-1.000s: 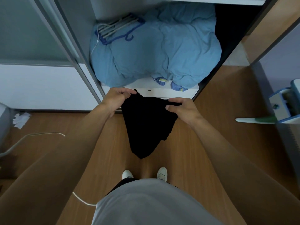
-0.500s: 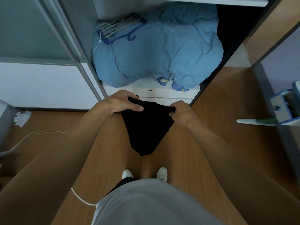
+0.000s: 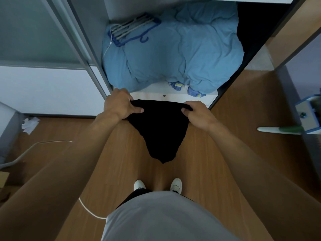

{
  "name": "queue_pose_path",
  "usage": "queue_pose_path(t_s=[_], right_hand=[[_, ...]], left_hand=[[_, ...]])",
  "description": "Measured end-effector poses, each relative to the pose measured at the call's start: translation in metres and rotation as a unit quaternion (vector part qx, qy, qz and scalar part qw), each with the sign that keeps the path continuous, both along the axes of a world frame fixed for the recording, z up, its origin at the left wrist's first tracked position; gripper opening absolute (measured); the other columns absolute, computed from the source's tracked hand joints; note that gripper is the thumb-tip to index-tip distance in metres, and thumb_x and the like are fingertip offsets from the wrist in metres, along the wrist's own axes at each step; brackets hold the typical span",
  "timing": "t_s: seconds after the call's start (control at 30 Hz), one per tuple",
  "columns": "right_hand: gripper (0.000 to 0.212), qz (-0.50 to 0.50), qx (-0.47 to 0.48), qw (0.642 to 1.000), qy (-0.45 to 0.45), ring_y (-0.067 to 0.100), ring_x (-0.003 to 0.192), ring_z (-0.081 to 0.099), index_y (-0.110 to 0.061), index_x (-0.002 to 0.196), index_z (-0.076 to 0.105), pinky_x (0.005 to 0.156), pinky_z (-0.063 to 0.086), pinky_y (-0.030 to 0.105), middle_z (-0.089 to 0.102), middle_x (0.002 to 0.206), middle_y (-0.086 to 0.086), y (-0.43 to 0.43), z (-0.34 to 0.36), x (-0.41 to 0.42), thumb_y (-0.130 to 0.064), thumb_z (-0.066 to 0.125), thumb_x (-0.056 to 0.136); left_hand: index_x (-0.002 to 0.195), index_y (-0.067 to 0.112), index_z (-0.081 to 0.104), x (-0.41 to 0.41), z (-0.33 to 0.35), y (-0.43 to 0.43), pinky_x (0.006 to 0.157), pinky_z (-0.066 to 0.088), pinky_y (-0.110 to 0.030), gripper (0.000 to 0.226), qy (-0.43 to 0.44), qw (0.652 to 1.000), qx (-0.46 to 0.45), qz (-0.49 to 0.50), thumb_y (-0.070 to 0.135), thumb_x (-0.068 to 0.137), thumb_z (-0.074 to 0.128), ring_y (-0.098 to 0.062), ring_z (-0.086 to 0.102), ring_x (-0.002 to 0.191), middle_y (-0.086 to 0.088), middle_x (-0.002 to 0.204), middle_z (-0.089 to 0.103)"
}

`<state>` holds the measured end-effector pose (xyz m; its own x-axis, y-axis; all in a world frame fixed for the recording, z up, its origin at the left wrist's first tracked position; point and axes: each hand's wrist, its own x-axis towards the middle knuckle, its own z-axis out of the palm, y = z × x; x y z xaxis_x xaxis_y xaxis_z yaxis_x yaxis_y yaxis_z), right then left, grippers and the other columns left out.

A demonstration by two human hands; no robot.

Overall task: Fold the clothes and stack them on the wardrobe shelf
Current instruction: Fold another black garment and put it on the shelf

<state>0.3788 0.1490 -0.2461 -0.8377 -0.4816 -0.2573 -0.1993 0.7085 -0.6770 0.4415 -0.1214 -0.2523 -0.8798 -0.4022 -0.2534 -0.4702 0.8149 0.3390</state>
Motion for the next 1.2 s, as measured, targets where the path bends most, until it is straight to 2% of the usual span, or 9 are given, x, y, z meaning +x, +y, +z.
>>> queue_pose_path(t_s=[0.07, 0.23, 0.3, 0.5, 0.7, 0.83, 1.0, 1.13, 1.2], right_hand=[[0.017, 0.012, -0.042, 0.999, -0.015, 0.020, 0.092, 0.062, -0.011, 0.098, 0.066, 0.076, 0.043, 0.029, 0.067, 0.094, 0.003, -0.004, 0.006, 0.001, -0.014, 0.050, 0.102], [0.020, 0.057, -0.108, 0.993, -0.006, 0.011, 0.101, 0.061, -0.009, 0.114, 0.067, 0.085, 0.042, 0.014, 0.069, 0.107, 0.003, -0.014, 0.019, 0.003, -0.008, 0.051, 0.101], [0.018, 0.057, -0.126, 0.990, 0.004, 0.009, 0.098, 0.062, -0.009, 0.112, 0.068, 0.085, 0.043, 0.016, 0.070, 0.103, 0.001, -0.017, 0.024, 0.002, -0.008, 0.054, 0.100], [0.023, -0.112, -0.328, 0.938, -0.013, 0.012, 0.103, 0.068, -0.013, 0.113, 0.070, 0.095, 0.052, 0.023, 0.072, 0.106, -0.001, -0.003, 0.034, -0.007, -0.011, 0.072, 0.089], [0.021, -0.065, -0.238, 0.957, -0.150, -0.004, 0.089, 0.069, -0.036, 0.098, 0.066, 0.079, 0.053, 0.010, 0.071, 0.098, -0.013, -0.010, -0.007, 0.017, -0.017, 0.074, 0.090], [0.020, -0.043, -0.331, 0.907, -0.256, 0.011, 0.102, 0.072, -0.036, 0.093, 0.078, 0.081, 0.054, 0.016, 0.077, 0.102, -0.007, -0.032, -0.005, 0.021, -0.019, 0.071, 0.091], [0.021, -0.080, -0.393, 0.835, -0.376, 0.023, 0.099, 0.072, -0.019, 0.095, 0.082, 0.086, 0.058, 0.030, 0.076, 0.106, 0.006, -0.057, 0.005, 0.014, -0.024, 0.070, 0.078], [0.034, -0.144, -0.399, 0.767, -0.482, 0.024, 0.080, 0.073, -0.009, 0.091, 0.081, 0.074, 0.059, 0.031, 0.075, 0.093, 0.010, -0.057, 0.005, 0.014, -0.028, 0.075, 0.063], [0.034, -0.161, -0.427, 0.744, -0.489, 0.023, 0.072, 0.072, -0.008, 0.085, 0.081, 0.069, 0.059, 0.030, 0.074, 0.085, 0.009, -0.054, 0.003, 0.013, -0.028, 0.076, 0.058]], left_hand=[[0.118, 0.016, 0.065, 0.001, 0.001, -0.007, 0.089, 0.046, -0.036, 0.066, -0.016, 0.999, 0.004, -0.047, 0.057, 0.069, 0.083, -0.024, 0.056, 0.113, -0.004, 0.125, 0.058], [0.125, 0.032, 0.057, 0.004, 0.018, 0.007, 0.093, 0.045, -0.032, 0.050, -0.005, 0.971, 0.113, -0.213, 0.033, 0.081, 0.080, -0.013, 0.055, 0.112, 0.011, 0.122, 0.059], [0.095, 0.035, 0.062, -0.001, 0.023, 0.020, 0.086, 0.049, -0.036, 0.015, 0.007, 0.967, 0.074, -0.244, 0.023, 0.089, 0.069, -0.020, 0.061, 0.104, 0.010, 0.099, 0.063], [0.062, 0.030, 0.042, -0.018, 0.048, 0.053, 0.070, 0.040, -0.036, 0.032, 0.100, 0.975, -0.013, -0.198, 0.030, 0.089, 0.058, -0.023, 0.055, 0.080, 0.003, 0.078, 0.055], [0.069, 0.038, 0.056, -0.027, 0.079, 0.051, 0.070, 0.033, -0.031, 0.022, 0.156, 0.969, 0.009, -0.193, 0.025, 0.086, 0.061, -0.014, 0.051, 0.078, 0.016, 0.067, 0.048], [0.095, 0.013, 0.069, -0.024, 0.087, 0.028, 0.083, 0.036, -0.036, 0.014, 0.217, 0.957, -0.068, -0.180, 0.016, 0.087, 0.058, -0.029, 0.062, 0.084, -0.005, 0.084, 0.070], [0.115, 0.017, 0.065, -0.022, 0.088, 0.016, 0.094, 0.027, -0.037, 0.029, 0.287, 0.943, -0.123, -0.111, 0.011, 0.090, 0.050, -0.029, 0.056, 0.102, -0.007, 0.104, 0.069], [0.118, 0.026, 0.063, -0.022, 0.081, 0.008, 0.101, 0.026, -0.037, 0.024, 0.300, 0.942, -0.136, -0.061, 0.024, 0.095, 0.057, -0.022, 0.052, 0.118, 0.003, 0.119, 0.065], [0.128, 0.028, 0.057, -0.018, 0.074, 0.003, 0.105, 0.023, -0.035, 0.038, 0.299, 0.947, -0.107, -0.042, 0.033, 0.091, 0.065, -0.019, 0.045, 0.130, 0.005, 0.136, 0.056]])
